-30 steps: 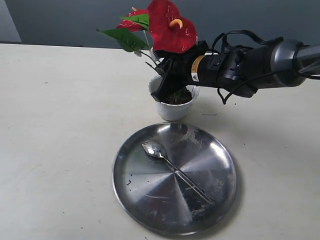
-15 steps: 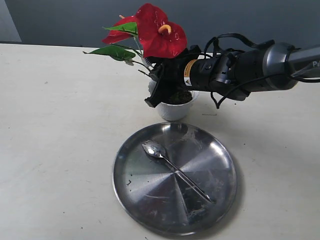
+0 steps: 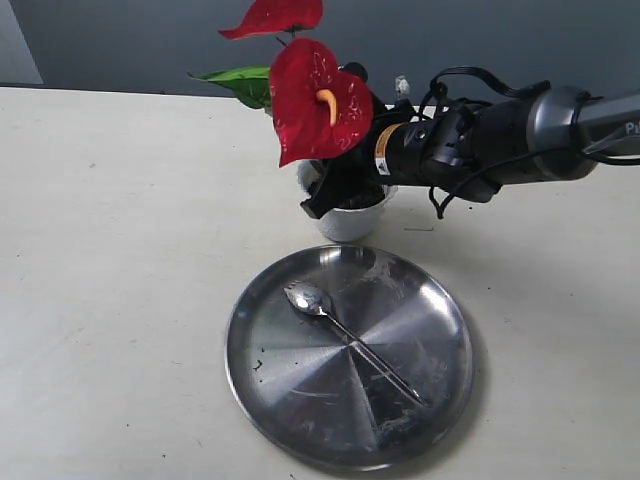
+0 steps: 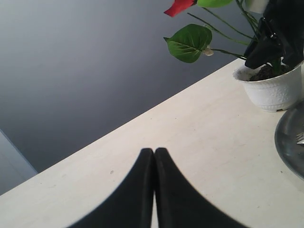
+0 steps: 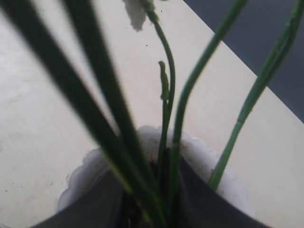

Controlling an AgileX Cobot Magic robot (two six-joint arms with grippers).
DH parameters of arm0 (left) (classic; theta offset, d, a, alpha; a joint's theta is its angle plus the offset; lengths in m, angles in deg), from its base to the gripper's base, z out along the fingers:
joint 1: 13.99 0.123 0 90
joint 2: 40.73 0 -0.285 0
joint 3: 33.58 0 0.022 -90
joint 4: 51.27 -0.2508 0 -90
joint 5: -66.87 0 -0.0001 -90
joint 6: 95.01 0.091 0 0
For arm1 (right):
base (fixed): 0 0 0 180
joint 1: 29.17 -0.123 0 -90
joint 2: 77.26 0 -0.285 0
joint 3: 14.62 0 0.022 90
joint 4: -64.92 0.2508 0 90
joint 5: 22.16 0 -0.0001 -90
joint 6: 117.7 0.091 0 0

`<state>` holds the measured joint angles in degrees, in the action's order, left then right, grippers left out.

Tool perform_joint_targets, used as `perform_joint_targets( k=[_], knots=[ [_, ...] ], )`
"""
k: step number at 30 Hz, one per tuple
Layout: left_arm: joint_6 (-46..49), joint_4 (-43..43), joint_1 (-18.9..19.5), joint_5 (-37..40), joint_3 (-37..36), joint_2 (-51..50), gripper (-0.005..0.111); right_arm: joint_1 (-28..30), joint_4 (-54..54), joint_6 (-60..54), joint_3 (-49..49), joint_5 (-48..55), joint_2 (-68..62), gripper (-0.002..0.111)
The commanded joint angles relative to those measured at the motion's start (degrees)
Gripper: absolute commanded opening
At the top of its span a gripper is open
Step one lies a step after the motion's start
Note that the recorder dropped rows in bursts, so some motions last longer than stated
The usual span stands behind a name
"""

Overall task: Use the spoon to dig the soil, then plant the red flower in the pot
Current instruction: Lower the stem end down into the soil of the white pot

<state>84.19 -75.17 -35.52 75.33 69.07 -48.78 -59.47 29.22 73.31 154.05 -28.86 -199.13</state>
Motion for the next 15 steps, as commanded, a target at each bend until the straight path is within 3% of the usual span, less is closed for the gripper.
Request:
perform_joint_targets(
  k=[1, 15],
  knots=[
    [-0.3, 0.4, -0.4, -0.7, 0.1, 0.3, 0.001, 0.5, 1.7, 0.8, -1.7, 8.8, -2.1, 0.023],
    [-0.3, 0.4, -0.4, -0.7, 0.1, 0.3, 0.001, 0.5, 2.0, 1.2, -1.7, 11.3, 0.7, 0.023]
  ],
)
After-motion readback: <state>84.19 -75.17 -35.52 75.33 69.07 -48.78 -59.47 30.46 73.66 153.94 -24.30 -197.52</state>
